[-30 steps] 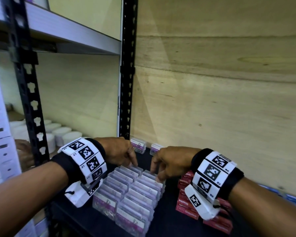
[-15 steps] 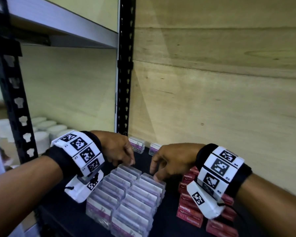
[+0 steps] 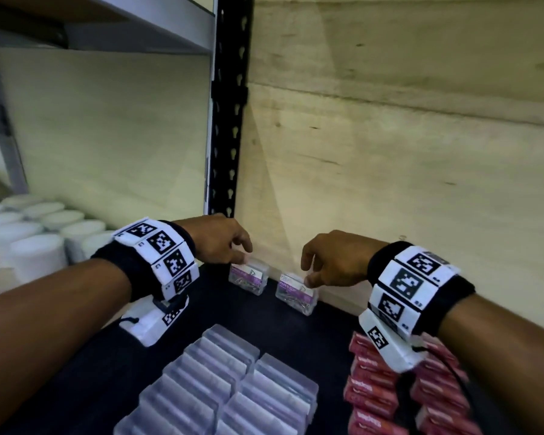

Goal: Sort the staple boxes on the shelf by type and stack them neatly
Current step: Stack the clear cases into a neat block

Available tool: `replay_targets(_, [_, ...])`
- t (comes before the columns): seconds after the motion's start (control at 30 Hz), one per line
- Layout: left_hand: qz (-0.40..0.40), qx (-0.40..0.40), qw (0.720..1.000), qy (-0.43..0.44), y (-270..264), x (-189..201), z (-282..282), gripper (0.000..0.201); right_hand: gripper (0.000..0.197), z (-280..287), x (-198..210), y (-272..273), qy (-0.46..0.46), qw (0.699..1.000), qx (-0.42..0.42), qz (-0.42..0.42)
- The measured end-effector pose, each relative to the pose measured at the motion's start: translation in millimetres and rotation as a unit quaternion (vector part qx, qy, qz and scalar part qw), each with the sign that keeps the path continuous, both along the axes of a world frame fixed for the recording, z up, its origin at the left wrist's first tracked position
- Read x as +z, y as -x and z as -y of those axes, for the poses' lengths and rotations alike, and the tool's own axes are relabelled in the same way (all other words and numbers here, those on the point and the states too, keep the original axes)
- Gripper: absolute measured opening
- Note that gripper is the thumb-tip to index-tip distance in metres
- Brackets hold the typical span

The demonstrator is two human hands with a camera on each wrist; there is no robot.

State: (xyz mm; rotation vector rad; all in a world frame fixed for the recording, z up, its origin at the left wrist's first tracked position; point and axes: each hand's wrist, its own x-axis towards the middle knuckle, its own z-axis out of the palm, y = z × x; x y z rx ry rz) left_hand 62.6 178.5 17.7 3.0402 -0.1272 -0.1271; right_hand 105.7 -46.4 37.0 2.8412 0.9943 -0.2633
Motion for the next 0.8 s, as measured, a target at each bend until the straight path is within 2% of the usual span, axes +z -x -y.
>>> replay_targets(0.37, [-0.045, -0.002, 0.999, 0.019, -27, -9, 1, 0.028, 0.042, -13, -13, -12, 0.037, 0.999, 0.020, -0.015])
replay_targets(0.8, [-0.069, -0.003, 0.994, 0.090, -11, -8, 13, 0.028, 0.036, -5, -12, 4, 0.023, 0.998, 0.024, -0.054])
